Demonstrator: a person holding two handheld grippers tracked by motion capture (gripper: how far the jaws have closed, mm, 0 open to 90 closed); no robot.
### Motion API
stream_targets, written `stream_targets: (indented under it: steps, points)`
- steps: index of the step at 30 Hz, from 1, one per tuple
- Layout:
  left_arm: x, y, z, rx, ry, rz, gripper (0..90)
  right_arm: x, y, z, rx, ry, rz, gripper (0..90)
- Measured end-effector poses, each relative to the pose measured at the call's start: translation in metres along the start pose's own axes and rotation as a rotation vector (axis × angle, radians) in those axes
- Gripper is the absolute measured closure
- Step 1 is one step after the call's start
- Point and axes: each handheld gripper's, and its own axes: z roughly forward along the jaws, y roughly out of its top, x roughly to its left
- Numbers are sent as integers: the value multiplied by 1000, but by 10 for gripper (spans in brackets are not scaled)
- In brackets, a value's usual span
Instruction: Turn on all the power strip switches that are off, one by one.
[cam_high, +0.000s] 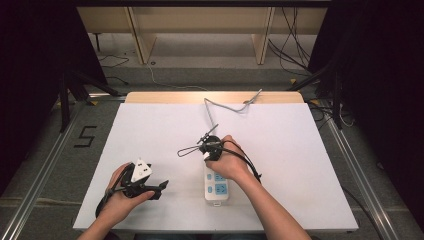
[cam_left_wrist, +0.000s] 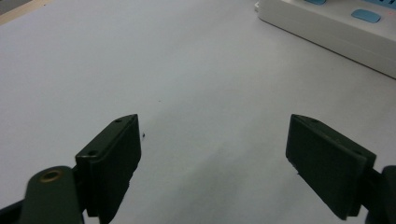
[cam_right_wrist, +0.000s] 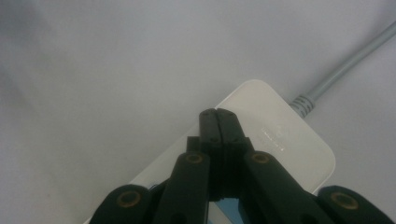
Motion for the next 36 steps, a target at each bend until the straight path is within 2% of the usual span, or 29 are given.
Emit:
stream_targets:
  steps: [21,36]
  points:
    - [0,0,0,-5,2,-5,180,3,-2,-8,-33,5,-5,900]
    - [0,0,0,-2,2,-2,180,6,-5,-17,-27,21,-19,900]
